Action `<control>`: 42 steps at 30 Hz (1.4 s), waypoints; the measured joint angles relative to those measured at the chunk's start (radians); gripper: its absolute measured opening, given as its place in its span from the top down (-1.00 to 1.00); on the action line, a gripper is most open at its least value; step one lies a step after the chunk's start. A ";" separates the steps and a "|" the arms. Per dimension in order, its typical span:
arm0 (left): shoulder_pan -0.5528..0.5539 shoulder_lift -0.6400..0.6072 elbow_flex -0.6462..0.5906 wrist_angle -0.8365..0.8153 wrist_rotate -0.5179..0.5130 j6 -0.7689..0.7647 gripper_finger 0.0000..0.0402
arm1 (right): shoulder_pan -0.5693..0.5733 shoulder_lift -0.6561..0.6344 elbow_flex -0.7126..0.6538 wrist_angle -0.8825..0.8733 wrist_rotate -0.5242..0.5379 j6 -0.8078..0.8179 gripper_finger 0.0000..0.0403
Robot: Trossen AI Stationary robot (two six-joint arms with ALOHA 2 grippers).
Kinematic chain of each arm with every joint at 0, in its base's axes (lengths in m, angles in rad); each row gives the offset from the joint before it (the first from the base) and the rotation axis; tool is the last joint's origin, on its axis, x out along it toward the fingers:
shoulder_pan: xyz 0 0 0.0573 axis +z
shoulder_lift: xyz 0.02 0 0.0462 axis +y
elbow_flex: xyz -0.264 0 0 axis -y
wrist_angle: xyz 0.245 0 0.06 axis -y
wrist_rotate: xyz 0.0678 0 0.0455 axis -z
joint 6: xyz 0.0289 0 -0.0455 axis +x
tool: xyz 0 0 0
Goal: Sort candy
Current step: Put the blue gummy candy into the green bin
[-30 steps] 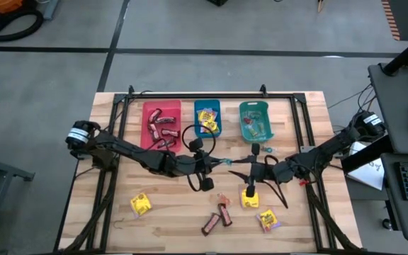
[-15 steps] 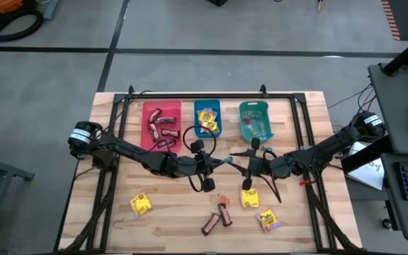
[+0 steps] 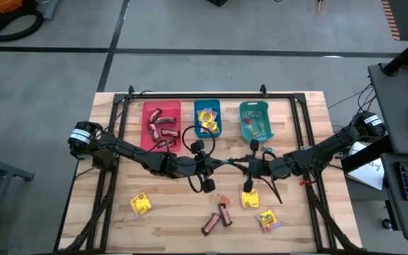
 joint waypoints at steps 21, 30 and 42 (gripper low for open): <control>0.002 -0.059 0.001 -0.240 -0.005 0.021 0.10 | -0.036 -0.048 0.014 -0.193 0.168 0.155 0.96; -0.001 -0.133 0.001 -0.624 -0.027 -0.219 0.04 | -0.288 -0.084 0.038 -0.628 0.374 0.724 0.96; -0.057 -0.132 0.000 -0.927 0.002 -0.497 0.04 | -0.504 -0.071 0.038 -0.739 0.123 0.875 0.96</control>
